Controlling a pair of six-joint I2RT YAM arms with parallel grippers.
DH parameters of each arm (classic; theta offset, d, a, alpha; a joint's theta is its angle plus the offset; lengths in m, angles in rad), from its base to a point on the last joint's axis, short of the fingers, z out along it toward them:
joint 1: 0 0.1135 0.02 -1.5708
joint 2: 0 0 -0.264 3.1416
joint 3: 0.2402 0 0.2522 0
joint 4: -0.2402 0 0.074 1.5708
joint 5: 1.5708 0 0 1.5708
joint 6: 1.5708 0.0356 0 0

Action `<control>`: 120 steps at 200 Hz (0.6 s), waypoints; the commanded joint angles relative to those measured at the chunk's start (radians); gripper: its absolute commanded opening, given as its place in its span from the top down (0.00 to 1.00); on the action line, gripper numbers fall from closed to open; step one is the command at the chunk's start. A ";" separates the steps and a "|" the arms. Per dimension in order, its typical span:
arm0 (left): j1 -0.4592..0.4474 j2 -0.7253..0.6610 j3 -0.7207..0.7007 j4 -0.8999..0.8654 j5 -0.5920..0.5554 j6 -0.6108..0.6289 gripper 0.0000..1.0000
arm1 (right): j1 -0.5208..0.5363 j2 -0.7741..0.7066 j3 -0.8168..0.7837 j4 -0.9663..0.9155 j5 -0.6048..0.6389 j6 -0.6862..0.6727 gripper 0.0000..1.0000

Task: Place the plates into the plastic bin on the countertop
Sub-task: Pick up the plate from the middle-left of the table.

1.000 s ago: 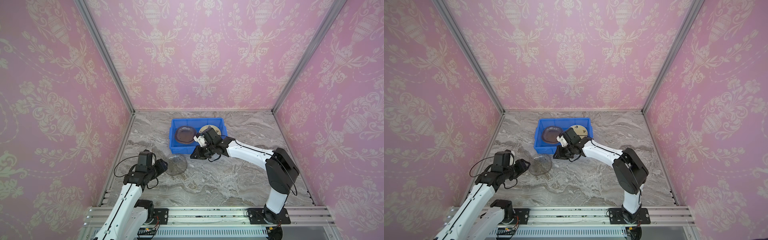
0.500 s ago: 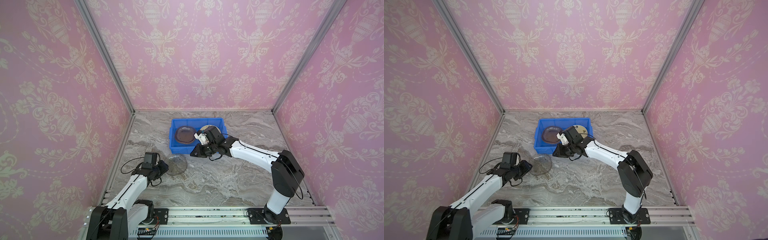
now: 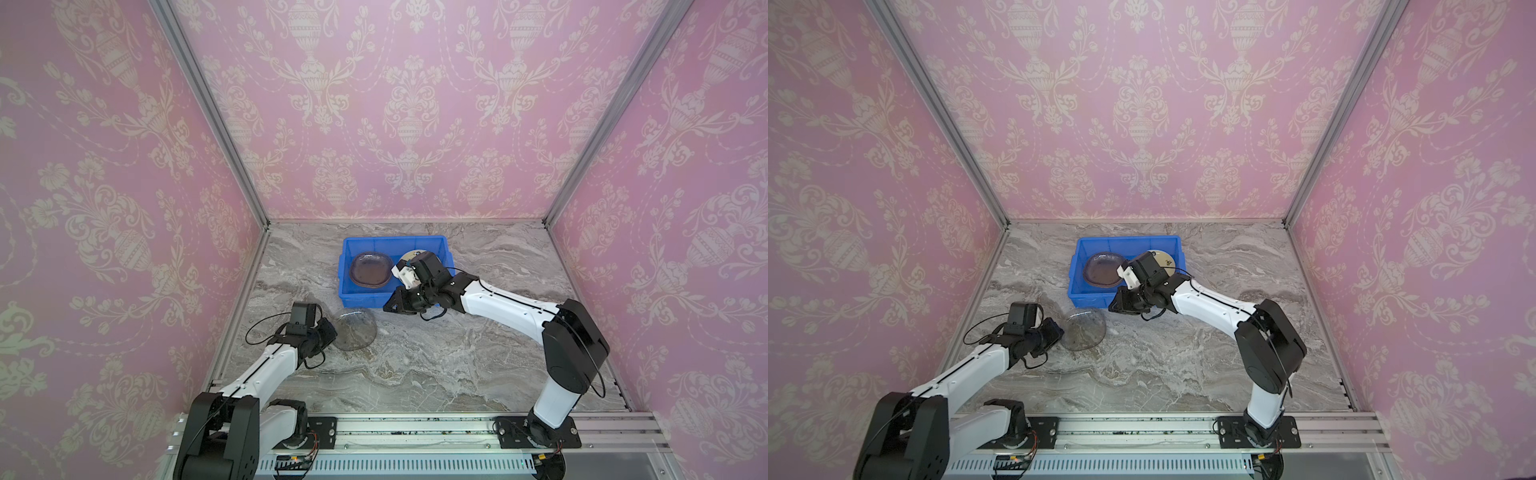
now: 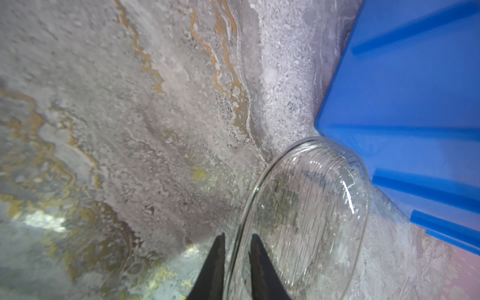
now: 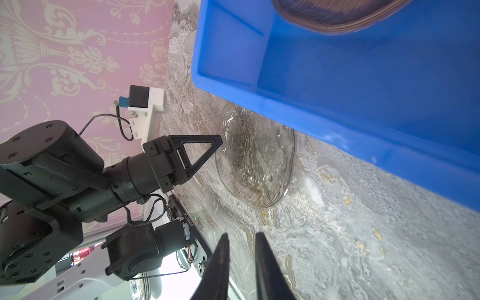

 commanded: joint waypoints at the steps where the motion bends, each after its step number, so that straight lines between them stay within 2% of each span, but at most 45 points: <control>1: -0.006 0.001 -0.012 -0.014 -0.030 0.045 0.79 | -0.006 -0.007 -0.004 -0.007 0.010 -0.014 0.79; 78: -0.006 0.080 0.000 0.015 -0.022 0.089 0.82 | -0.010 0.005 -0.029 0.013 0.013 -0.005 0.79; 120: -0.006 0.095 0.006 0.039 0.005 0.105 0.97 | -0.009 0.005 -0.039 0.015 0.018 -0.003 0.79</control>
